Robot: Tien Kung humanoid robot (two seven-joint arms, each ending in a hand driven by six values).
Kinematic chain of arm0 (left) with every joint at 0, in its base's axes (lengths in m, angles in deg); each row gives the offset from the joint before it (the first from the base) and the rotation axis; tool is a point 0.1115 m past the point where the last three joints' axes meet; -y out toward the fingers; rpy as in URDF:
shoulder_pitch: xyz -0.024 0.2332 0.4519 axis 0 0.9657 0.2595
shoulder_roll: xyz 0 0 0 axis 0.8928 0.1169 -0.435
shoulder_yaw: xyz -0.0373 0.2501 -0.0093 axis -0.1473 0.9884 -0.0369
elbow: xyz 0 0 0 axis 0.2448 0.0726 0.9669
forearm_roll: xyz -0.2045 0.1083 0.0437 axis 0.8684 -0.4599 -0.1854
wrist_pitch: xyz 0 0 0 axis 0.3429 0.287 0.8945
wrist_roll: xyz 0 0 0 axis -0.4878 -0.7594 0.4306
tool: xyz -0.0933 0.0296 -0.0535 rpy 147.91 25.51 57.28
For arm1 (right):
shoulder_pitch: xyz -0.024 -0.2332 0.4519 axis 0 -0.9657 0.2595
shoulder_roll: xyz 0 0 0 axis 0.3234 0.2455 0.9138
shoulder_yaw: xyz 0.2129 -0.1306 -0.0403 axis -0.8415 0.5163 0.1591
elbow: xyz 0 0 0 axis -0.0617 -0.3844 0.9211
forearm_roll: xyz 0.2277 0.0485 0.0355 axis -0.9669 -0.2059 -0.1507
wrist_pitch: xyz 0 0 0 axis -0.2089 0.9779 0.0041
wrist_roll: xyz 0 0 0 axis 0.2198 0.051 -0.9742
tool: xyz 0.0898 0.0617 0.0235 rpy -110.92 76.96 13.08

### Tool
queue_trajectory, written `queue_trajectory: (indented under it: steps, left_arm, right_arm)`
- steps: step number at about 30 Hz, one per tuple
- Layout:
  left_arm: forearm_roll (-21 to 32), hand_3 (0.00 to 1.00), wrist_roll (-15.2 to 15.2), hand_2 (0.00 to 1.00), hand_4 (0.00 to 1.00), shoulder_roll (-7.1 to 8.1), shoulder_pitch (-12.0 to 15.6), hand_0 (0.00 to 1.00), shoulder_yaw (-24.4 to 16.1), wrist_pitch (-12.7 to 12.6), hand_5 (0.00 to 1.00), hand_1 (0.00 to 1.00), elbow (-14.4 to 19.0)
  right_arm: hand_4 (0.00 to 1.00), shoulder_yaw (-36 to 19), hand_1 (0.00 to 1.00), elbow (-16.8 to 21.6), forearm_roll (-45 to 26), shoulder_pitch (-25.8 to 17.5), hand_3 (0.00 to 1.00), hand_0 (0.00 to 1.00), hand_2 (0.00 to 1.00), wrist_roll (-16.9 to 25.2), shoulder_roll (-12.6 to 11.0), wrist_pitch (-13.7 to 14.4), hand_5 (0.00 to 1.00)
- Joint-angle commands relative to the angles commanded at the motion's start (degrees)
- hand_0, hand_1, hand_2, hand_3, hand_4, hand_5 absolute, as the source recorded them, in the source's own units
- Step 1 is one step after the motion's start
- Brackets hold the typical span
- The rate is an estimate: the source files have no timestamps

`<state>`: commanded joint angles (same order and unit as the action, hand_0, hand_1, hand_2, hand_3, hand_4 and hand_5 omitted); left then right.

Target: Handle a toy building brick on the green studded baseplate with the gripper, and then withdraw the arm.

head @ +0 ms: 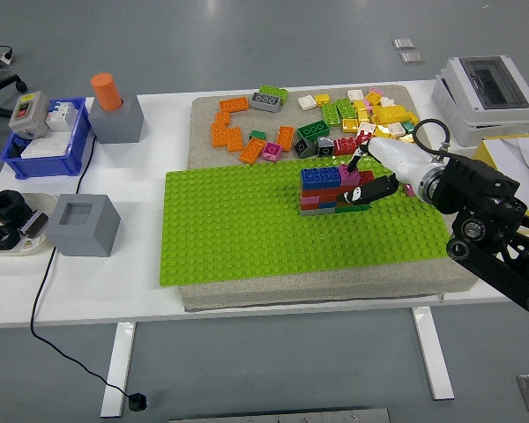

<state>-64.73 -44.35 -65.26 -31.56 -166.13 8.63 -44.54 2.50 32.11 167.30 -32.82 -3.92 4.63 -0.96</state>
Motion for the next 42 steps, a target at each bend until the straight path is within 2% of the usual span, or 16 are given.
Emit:
queue_trajectory:
  steps: [28, 42]
  left_arm:
    - [0.08, 0.577, 0.09, 0.549, 0.611, 0.04, -0.22, 0.630, 0.01, -0.02, 0.234, 0.587, 0.00]
    - [0.10, 0.577, 0.06, 0.549, 0.611, 0.12, 0.01, 0.630, -0.26, -0.01, 0.233, 0.587, 0.00]
  right_arm:
    - [0.929, 0.79, 0.872, -1.19, -0.25, 0.13, 0.580, 0.922, 0.899, 0.08, 0.64, 0.01, 0.418]
    - [0.928, -1.25, 0.870, 0.37, -0.94, 0.45, 0.571, 0.922, 0.896, 0.46, -0.46, 0.26, 0.418]
